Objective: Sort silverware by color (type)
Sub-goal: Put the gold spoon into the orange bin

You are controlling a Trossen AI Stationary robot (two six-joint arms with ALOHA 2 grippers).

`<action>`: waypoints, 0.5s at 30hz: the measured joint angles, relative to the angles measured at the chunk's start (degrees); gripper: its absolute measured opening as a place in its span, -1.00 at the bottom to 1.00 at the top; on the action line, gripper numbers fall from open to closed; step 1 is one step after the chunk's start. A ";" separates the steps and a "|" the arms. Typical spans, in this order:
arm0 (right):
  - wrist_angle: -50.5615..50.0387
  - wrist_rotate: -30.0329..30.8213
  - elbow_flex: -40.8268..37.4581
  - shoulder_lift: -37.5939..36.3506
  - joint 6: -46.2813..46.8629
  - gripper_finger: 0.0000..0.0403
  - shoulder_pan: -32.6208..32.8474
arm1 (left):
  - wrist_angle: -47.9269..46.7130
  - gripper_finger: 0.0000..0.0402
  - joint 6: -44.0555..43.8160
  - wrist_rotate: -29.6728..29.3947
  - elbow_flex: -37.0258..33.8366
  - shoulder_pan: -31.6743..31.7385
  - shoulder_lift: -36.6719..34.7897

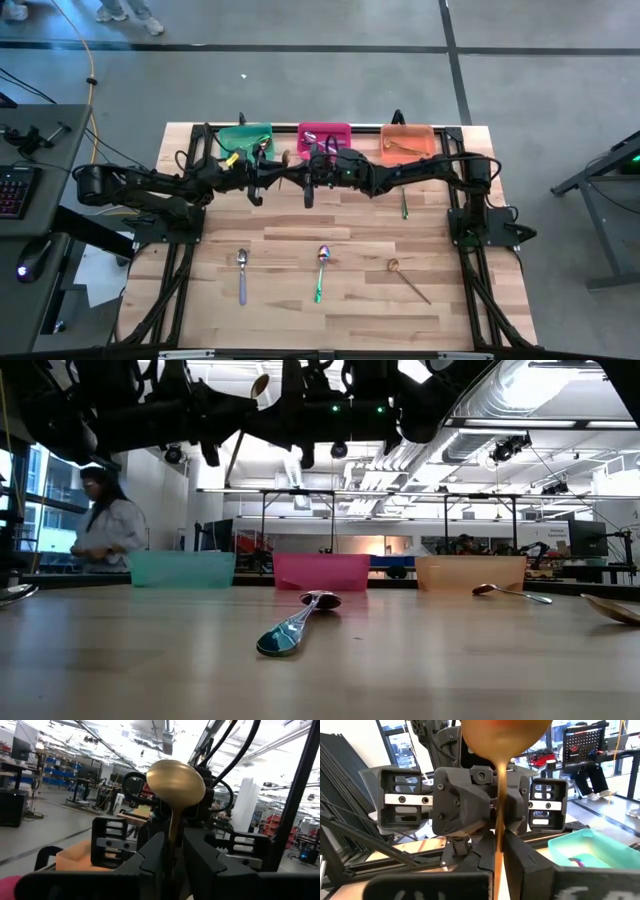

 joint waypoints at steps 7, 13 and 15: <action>-3.88 0.06 0.00 -1.66 -0.10 -1.00 -1.49 | -1.14 -0.68 1.46 1.05 -0.01 2.03 -0.58; -17.09 1.08 0.00 -7.58 -4.45 -1.00 -4.21 | -2.26 -0.68 2.02 1.69 -1.96 5.21 -0.59; -24.78 1.82 0.02 -10.60 -6.50 -1.00 -5.65 | -2.67 -0.68 2.06 1.68 -3.09 6.05 -0.59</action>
